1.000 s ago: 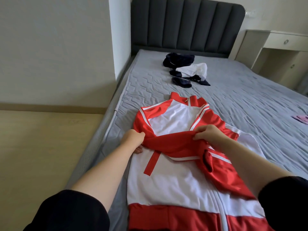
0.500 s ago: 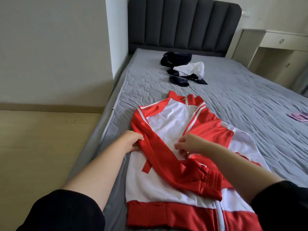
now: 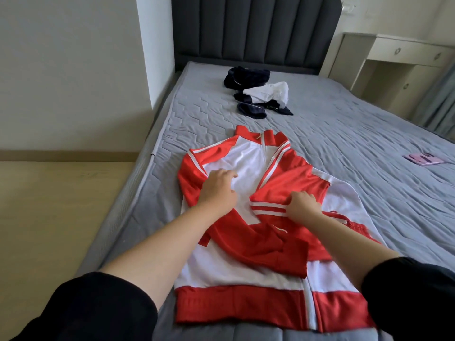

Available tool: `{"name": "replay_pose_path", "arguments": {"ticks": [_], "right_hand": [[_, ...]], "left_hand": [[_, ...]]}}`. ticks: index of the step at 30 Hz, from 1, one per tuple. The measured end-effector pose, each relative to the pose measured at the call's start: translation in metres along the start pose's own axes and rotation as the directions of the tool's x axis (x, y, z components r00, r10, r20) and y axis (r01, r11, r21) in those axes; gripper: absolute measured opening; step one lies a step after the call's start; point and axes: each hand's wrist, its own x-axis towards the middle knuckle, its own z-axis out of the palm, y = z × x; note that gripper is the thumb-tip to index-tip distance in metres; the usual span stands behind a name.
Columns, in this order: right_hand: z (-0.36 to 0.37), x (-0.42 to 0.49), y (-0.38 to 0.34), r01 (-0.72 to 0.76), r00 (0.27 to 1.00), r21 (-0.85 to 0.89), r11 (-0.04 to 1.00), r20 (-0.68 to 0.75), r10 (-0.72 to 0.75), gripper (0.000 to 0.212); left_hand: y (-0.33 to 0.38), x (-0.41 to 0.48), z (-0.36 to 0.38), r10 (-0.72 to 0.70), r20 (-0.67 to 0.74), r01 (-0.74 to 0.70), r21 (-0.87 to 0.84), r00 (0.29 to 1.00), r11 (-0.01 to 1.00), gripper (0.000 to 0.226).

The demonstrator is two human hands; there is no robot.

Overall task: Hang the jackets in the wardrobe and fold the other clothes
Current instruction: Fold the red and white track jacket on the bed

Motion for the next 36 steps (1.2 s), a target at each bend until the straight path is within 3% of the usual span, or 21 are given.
{"name": "replay_pose_path", "arguments": {"ticks": [2, 4, 8, 12, 14, 17, 18, 20, 22, 24, 26, 27, 29, 31, 34, 36], "right_hand": [[0.003, -0.001, 0.025, -0.001, 1.0, -0.146, 0.989, -0.03, -0.003, 0.032], [0.002, -0.002, 0.046, -0.051, 0.998, -0.187, 0.981, -0.058, 0.041, 0.031], [-0.006, -0.003, 0.067, -0.198, 0.979, -0.13, 0.972, 0.017, 0.202, 0.028], [-0.018, -0.003, 0.08, -0.25, 0.953, -0.284, 0.926, 0.097, 0.287, 0.037], [-0.023, -0.006, 0.085, -0.261, 0.944, -0.302, 0.917, 0.119, 0.308, 0.04], [-0.022, -0.01, 0.09, -0.247, 0.958, -0.326, 0.913, 0.063, 0.281, 0.039], [-0.019, -0.01, 0.091, -0.225, 0.971, -0.303, 0.926, 0.007, 0.238, 0.038], [-0.013, -0.009, 0.093, -0.084, 0.981, -0.184, 0.979, -0.188, 0.048, 0.037], [-0.004, -0.008, 0.089, 0.174, 0.923, -0.094, 0.98, -0.331, -0.195, 0.041], [0.008, -0.01, 0.084, 0.307, 0.922, -0.113, 0.945, -0.211, -0.325, 0.044], [0.019, -0.01, 0.082, 0.256, 0.967, -0.168, 0.952, 0.027, -0.255, 0.043], [0.021, -0.009, 0.08, 0.21, 0.977, -0.165, 0.964, 0.054, -0.204, 0.041], [0.019, -0.006, 0.069, 0.149, 0.985, -0.12, 0.981, -0.075, -0.159, 0.032], [0.012, -0.005, 0.05, 0.157, 0.96, -0.06, 0.986, -0.223, -0.167, 0.037], [0.005, -0.009, 0.013, 0.301, 0.904, 0.1, 0.948, -0.345, -0.251, 0.04], [0.005, -0.013, -0.015, 0.372, 0.898, 0.212, 0.904, -0.329, -0.293, 0.034]], "left_hand": [[0.017, -0.003, 0.019, 0.033, 0.295, -0.014, -0.067, 0.955, 0.998, 0.049], [0.028, -0.004, 0.036, 0.009, 0.444, 0.001, -0.022, 0.896, 1.0, 0.053], [0.039, 0.0, 0.049, -0.12, 0.401, 0.153, -0.051, 0.908, 0.987, 0.035], [0.048, 0.007, 0.053, -0.19, 0.437, 0.3, -0.197, 0.879, 0.934, 0.009], [0.055, 0.007, 0.055, -0.224, 0.474, 0.422, -0.366, 0.851, 0.829, 0.005], [0.067, 0.003, 0.063, -0.312, 0.567, 0.644, -0.617, 0.763, 0.453, 0.01], [0.069, 0.002, 0.067, -0.377, 0.544, 0.662, -0.631, 0.75, 0.405, 0.012], [0.07, -0.003, 0.077, -0.503, 0.432, 0.657, -0.588, 0.748, 0.472, 0.025], [0.07, -0.007, 0.084, -0.521, 0.331, 0.613, -0.517, 0.787, 0.598, 0.038], [0.072, -0.008, 0.088, -0.487, 0.3, 0.572, -0.454, 0.82, 0.684, 0.044], [0.072, -0.008, 0.088, -0.47, 0.303, 0.558, -0.407, 0.829, 0.723, 0.043], [0.072, -0.007, 0.087, -0.463, 0.301, 0.551, -0.394, 0.833, 0.735, 0.041], [0.071, -0.007, 0.083, -0.443, 0.291, 0.529, -0.413, 0.848, 0.741, 0.036], [0.068, -0.005, 0.075, -0.419, 0.245, 0.485, -0.454, 0.874, 0.747, 0.033], [0.05, 0.0, 0.049, -0.382, 0.093, 0.386, -0.391, 0.919, 0.835, 0.03], [0.031, 0.002, 0.027, -0.35, 0.011, 0.336, -0.311, 0.937, 0.889, 0.028]]}}
